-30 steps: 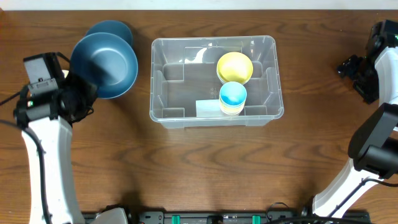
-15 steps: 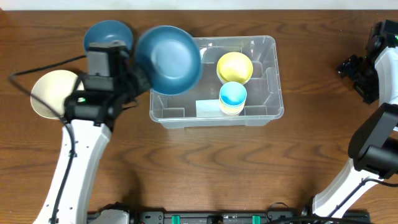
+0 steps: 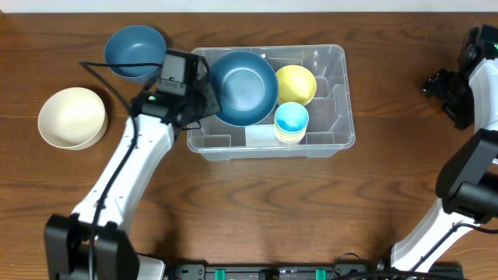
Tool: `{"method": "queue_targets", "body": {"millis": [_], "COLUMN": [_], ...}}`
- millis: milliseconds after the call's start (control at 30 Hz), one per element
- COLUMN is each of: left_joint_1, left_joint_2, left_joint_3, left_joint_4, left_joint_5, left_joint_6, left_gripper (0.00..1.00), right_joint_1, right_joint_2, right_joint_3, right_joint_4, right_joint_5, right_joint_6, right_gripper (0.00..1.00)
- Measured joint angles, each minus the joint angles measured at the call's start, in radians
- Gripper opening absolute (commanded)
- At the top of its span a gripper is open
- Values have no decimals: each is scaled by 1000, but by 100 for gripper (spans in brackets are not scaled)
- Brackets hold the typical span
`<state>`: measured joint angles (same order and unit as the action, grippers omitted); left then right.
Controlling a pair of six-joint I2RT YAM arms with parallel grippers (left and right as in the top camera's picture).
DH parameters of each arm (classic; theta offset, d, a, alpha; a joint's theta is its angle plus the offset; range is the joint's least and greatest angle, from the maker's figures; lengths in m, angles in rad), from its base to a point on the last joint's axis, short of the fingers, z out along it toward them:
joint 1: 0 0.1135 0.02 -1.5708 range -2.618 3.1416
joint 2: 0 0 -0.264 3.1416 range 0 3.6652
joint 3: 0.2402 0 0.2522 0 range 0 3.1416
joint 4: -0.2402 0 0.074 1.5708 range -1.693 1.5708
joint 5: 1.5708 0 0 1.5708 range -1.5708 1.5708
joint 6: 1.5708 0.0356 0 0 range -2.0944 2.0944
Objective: Pack container
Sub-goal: 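Lift the blue bowl and carry it into the container, then lower the blue bowl into the container and open the left gripper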
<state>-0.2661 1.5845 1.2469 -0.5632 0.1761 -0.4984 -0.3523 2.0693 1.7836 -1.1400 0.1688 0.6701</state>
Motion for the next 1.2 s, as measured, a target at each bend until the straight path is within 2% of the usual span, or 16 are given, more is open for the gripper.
{"method": "queue_targets", "body": {"millis": [567, 1200], "left_joint_1": [-14, -14], "left_joint_2": [146, 166], "left_joint_3": [0, 0], "left_joint_4": [71, 98], "left_joint_5": [-28, -55], "left_joint_6": [2, 3], "left_gripper": [6, 6], "right_joint_1": [0, 0], "right_joint_2": [0, 0], "right_joint_3": [0, 0], "right_joint_4": [0, 0], "right_joint_5": [0, 0], "right_joint_6": [0, 0], "right_gripper": [99, 99]}}
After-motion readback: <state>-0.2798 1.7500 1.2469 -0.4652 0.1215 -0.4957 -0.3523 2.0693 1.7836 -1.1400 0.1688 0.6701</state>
